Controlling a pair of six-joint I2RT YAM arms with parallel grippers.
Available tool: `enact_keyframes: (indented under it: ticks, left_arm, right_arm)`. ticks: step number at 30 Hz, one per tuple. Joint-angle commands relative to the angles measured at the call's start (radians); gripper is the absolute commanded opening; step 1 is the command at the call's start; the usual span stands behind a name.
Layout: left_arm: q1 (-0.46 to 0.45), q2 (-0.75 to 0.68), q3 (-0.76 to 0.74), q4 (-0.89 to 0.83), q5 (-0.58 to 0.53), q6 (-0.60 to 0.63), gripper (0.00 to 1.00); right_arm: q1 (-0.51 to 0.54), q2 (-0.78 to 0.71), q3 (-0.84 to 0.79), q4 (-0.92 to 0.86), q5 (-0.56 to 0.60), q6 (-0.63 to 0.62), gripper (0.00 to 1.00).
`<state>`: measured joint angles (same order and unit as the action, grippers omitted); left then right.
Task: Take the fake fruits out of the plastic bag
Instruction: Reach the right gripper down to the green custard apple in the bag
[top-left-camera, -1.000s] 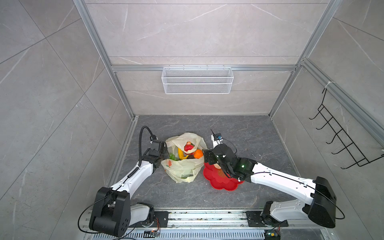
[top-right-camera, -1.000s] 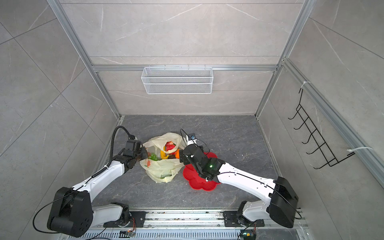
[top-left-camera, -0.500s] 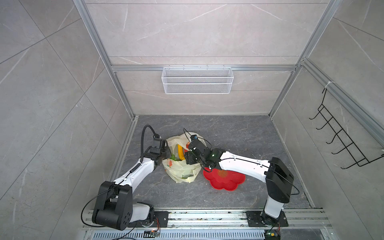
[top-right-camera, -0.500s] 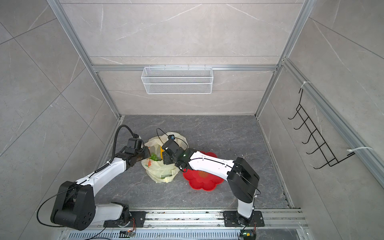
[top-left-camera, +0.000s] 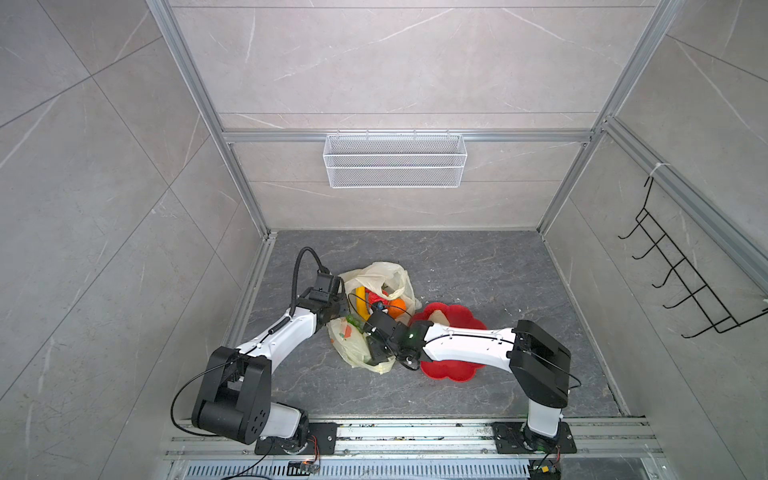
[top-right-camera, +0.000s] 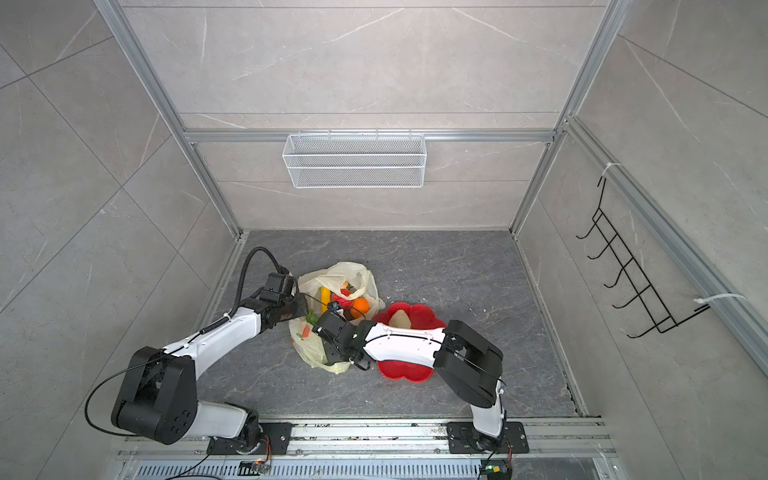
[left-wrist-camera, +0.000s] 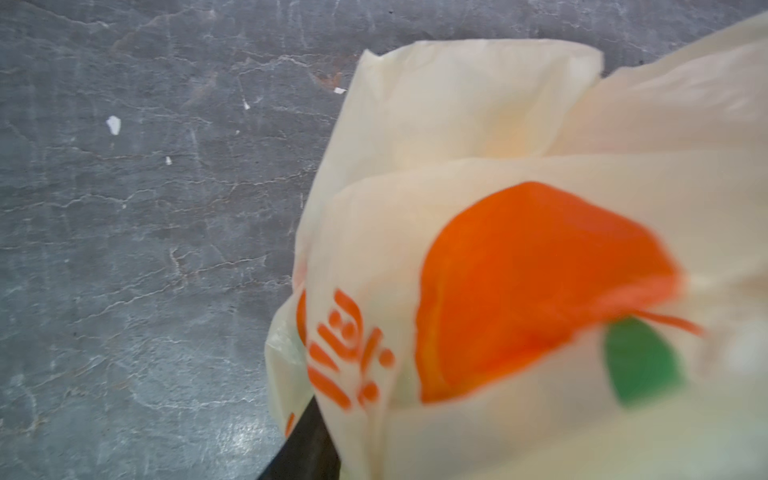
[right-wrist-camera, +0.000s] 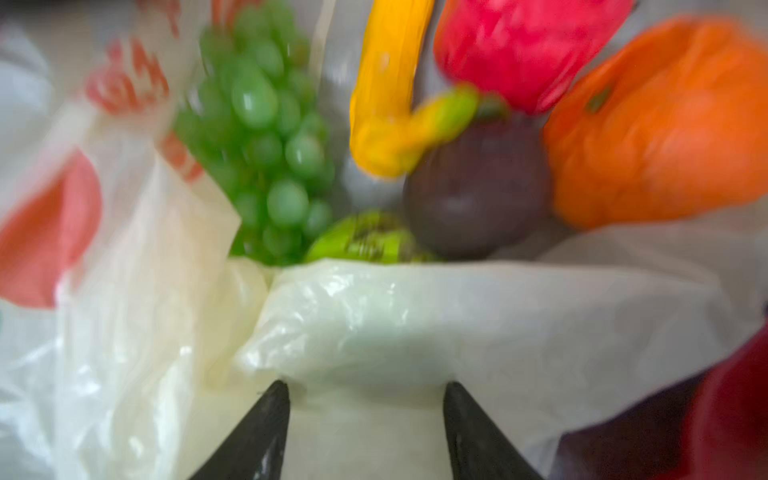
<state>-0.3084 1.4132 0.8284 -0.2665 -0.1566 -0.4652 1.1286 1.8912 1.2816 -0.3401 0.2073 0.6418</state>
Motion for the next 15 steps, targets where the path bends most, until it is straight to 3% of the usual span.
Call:
enact_keyframes:
  ticks: [1, 8, 13, 15]
  left_arm:
    - [0.01, -0.002, 0.024, -0.017, -0.059, -0.021, 0.4]
    - [0.025, -0.013, 0.014, -0.037, -0.099, -0.046, 0.45]
    - [0.073, -0.012, 0.012, -0.074, -0.128, -0.088, 0.45]
    - [0.087, -0.029, 0.003, -0.083, -0.147, -0.101, 0.51]
  right_arm:
    - [0.01, 0.037, -0.022, 0.035, -0.016, 0.041, 0.6]
    - [0.02, 0.107, 0.011, 0.104, -0.041, 0.032, 0.59]
    - [0.017, 0.221, 0.147, 0.138, -0.051, -0.02, 0.58]
    - [0.01, 0.275, 0.228, 0.131, -0.056, -0.04, 0.58]
